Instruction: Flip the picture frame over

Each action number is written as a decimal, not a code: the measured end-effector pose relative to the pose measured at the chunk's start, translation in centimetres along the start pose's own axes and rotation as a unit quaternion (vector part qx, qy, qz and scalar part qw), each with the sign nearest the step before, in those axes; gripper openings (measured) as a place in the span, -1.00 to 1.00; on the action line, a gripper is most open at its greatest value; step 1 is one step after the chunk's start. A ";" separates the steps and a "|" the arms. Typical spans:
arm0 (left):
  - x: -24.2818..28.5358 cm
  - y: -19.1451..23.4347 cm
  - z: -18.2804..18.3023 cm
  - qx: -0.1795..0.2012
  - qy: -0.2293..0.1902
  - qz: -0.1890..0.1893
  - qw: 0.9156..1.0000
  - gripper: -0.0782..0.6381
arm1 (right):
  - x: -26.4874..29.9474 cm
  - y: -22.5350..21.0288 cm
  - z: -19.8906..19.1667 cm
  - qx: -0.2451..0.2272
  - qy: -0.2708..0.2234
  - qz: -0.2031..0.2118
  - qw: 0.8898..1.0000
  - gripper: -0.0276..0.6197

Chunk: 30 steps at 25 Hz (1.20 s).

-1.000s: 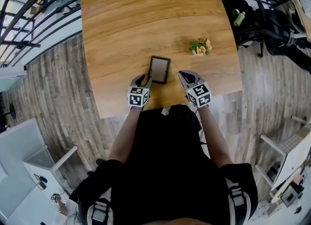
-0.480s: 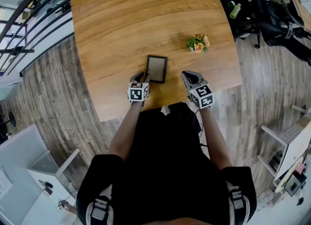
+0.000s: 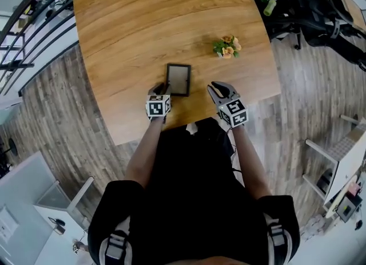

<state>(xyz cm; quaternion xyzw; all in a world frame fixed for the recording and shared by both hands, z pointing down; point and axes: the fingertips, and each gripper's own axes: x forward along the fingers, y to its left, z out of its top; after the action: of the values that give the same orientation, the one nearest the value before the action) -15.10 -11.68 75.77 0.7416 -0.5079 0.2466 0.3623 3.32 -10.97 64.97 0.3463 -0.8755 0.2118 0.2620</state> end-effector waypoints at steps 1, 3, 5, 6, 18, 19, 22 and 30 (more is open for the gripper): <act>0.0 -0.1 0.0 0.002 0.001 0.000 1.000 -0.42 | 0.1 0.2 -0.1 0.000 0.003 0.002 1.000 -0.67; 0.1 -0.3 0.0 0.005 0.000 -0.001 1.000 -0.47 | 0.1 0.6 -0.2 -0.001 0.008 0.004 1.000 -0.68; 0.0 -0.4 0.0 0.002 -0.003 -0.001 1.000 -0.52 | 0.1 0.9 -0.4 -0.003 0.010 0.004 1.000 -0.69; 0.0 -0.5 0.0 -0.002 -0.004 -0.001 1.000 -0.53 | 0.1 1.0 -0.4 -0.003 0.009 0.004 1.000 -0.69; -0.5 0.1 0.7 -0.082 -0.024 -0.010 0.996 -0.61 | 1.1 2.8 -0.2 -0.003 0.003 0.037 0.999 -0.41; -0.6 0.1 0.8 -0.090 -0.027 -0.013 0.996 -0.61 | 1.3 3.0 -0.3 -0.001 0.004 0.040 0.999 -0.38; -0.9 -0.2 1.3 -0.104 -0.040 -0.026 0.993 -0.61 | 1.8 3.5 -0.8 0.008 0.010 0.049 0.999 -0.31; -1.9 -1.0 2.7 -0.122 -0.075 -0.055 0.988 -0.61 | 3.2 4.1 -1.6 0.035 0.024 0.071 0.997 -0.24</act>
<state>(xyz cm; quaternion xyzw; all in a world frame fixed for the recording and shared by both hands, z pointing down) -14.82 -12.48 72.44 0.7348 -0.5187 0.1062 0.4239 -1.11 -8.92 67.42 0.2868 -0.8834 0.2686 0.2554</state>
